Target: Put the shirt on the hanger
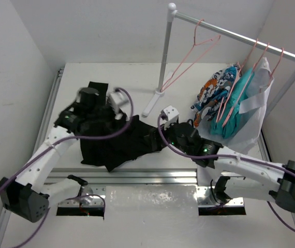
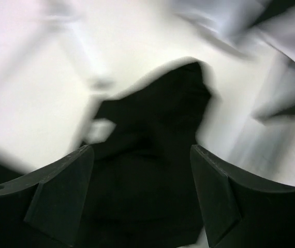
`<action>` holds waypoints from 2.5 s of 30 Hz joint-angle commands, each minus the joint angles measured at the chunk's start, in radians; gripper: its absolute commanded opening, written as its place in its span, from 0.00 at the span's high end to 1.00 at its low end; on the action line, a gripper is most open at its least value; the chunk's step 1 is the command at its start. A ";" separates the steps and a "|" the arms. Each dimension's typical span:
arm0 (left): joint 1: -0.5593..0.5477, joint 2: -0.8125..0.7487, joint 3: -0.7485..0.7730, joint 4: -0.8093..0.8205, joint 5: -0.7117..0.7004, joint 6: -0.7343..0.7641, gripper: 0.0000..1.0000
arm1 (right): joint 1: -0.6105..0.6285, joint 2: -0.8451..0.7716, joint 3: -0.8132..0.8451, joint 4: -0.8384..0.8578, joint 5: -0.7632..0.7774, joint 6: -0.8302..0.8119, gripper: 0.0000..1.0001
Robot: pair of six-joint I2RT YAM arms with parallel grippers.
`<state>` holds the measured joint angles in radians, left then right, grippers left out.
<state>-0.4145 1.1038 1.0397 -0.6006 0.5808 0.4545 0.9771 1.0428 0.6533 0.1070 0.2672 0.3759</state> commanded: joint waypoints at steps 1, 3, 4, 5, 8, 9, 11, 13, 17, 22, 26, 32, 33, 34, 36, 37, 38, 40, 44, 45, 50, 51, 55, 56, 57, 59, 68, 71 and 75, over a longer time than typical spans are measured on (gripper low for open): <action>0.239 -0.027 0.100 0.088 0.066 -0.088 0.27 | -0.005 0.107 0.091 0.026 -0.083 0.029 0.01; 0.380 -0.015 0.106 0.085 0.091 -0.091 0.27 | -0.015 0.222 0.163 0.013 -0.158 0.040 0.01; 0.463 -0.003 0.100 0.090 0.121 -0.105 0.26 | -0.029 0.268 0.237 -0.024 -0.177 0.047 0.01; 0.494 0.007 0.095 0.096 0.131 -0.115 0.27 | -0.037 0.313 0.282 -0.047 -0.192 0.058 0.01; 0.534 0.031 0.062 0.111 0.091 -0.116 0.28 | -0.092 0.477 0.417 -0.104 -0.186 0.083 0.01; 0.534 0.030 0.031 0.137 0.061 -0.117 0.28 | -0.115 0.538 0.439 -0.118 -0.209 0.096 0.01; 0.537 0.025 0.005 0.151 0.053 -0.106 0.28 | -0.185 0.595 0.498 -0.141 -0.288 0.145 0.01; 0.536 0.016 -0.021 0.160 0.050 -0.099 0.28 | -0.213 0.690 0.576 -0.164 -0.429 0.167 0.01; 0.539 0.014 -0.033 0.171 0.030 -0.105 0.28 | -0.196 0.819 0.695 -0.231 -0.534 0.166 0.01; 0.542 0.022 -0.038 0.180 0.004 -0.103 0.29 | -0.198 0.891 0.721 -0.273 -0.491 0.179 0.01; 0.543 0.021 -0.033 0.171 0.002 -0.103 0.29 | -0.201 0.931 0.733 -0.253 -0.536 0.167 0.49; 0.562 0.008 -0.027 0.153 -0.001 -0.097 0.30 | -0.198 0.948 0.851 -0.268 -0.519 0.014 1.00; 0.569 0.008 -0.017 0.151 0.002 -0.102 0.30 | -0.198 0.948 0.894 -0.282 -0.519 -0.029 1.00; 0.595 0.013 -0.009 0.153 0.023 -0.112 0.30 | -0.193 0.956 1.010 -0.330 -0.529 -0.122 1.00; 0.635 0.022 0.025 0.156 0.056 -0.131 0.30 | -0.177 0.967 1.155 -0.392 -0.539 -0.214 1.00; 0.690 0.034 0.037 0.157 0.107 -0.154 0.30 | -0.141 0.968 1.289 -0.450 -0.566 -0.326 1.00; 0.726 0.042 0.051 0.166 0.134 -0.164 0.30 | -0.117 0.964 1.339 -0.478 -0.580 -0.400 1.00; 0.815 0.056 0.082 0.176 0.210 -0.188 0.30 | -0.014 0.898 1.364 -0.530 -0.600 -0.611 1.00; 0.948 0.062 0.118 0.185 0.332 -0.198 0.30 | 0.054 0.676 1.090 -0.495 -0.753 -0.715 1.00; 0.989 0.062 0.120 0.185 0.381 -0.197 0.30 | 0.052 0.625 0.934 -0.450 -0.770 -0.732 1.00; 0.988 0.050 0.111 0.136 0.418 -0.093 0.30 | 0.041 0.438 0.640 -0.443 -0.569 -0.738 1.00; 0.962 0.045 0.109 0.119 0.392 -0.071 0.30 | 0.037 0.430 0.594 -0.454 -0.519 -0.694 1.00; 0.726 -0.010 0.022 0.081 0.225 0.029 0.30 | 0.002 0.399 0.502 -0.420 -0.320 -0.602 1.00; 0.656 -0.036 0.005 0.081 0.235 0.053 0.30 | -0.011 0.401 0.485 -0.415 -0.294 -0.588 1.00; 0.626 -0.048 -0.021 0.084 0.240 0.059 0.30 | -0.018 0.402 0.482 -0.411 -0.287 -0.577 1.00; 0.550 -0.062 -0.039 0.079 0.234 0.076 0.28 | -0.029 0.427 0.493 -0.418 -0.277 -0.554 1.00; 0.375 -0.104 -0.159 0.133 0.226 0.104 0.22 | -0.147 0.608 0.689 -0.328 -0.270 -0.266 1.00; 0.375 -0.082 -0.174 0.148 0.209 0.085 0.22 | -0.152 0.669 0.750 -0.322 -0.270 -0.273 1.00; 0.375 -0.036 -0.239 0.174 0.140 0.084 0.21 | -0.152 0.677 0.740 -0.310 -0.313 -0.276 1.00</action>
<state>-0.0387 1.0420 0.8417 -0.4778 0.7708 0.5381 0.8127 1.7378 1.3659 -0.2600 -0.0120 0.0597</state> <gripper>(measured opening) 0.786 0.009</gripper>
